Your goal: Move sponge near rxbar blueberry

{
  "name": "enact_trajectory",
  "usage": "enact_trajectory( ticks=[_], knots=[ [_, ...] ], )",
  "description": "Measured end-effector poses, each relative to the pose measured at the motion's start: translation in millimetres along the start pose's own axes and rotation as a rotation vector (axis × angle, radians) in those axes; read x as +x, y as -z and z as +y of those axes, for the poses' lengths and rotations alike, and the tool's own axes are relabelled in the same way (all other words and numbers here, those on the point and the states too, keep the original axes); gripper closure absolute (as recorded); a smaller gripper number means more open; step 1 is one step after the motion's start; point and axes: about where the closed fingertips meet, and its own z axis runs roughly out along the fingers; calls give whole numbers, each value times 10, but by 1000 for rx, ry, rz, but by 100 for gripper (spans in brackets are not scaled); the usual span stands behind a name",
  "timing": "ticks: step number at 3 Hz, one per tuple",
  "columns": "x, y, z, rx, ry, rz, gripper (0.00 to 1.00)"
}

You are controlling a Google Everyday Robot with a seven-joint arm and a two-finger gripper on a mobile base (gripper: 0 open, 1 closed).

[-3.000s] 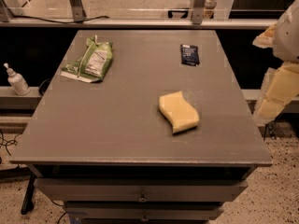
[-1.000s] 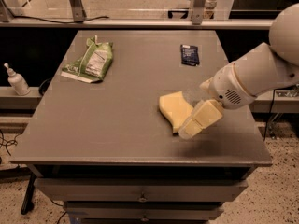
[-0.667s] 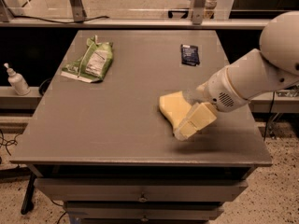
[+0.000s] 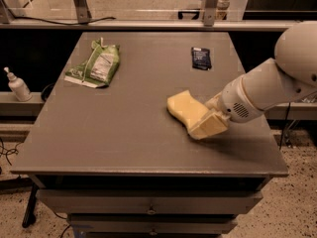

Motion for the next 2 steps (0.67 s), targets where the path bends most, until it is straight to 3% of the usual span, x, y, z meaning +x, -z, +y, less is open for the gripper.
enact_trajectory(
  ticks=[1, 2],
  knots=[
    [87, 214, -165, 46, -4, 11, 63],
    [211, 689, -614, 149, 1, 41, 88]
  ],
)
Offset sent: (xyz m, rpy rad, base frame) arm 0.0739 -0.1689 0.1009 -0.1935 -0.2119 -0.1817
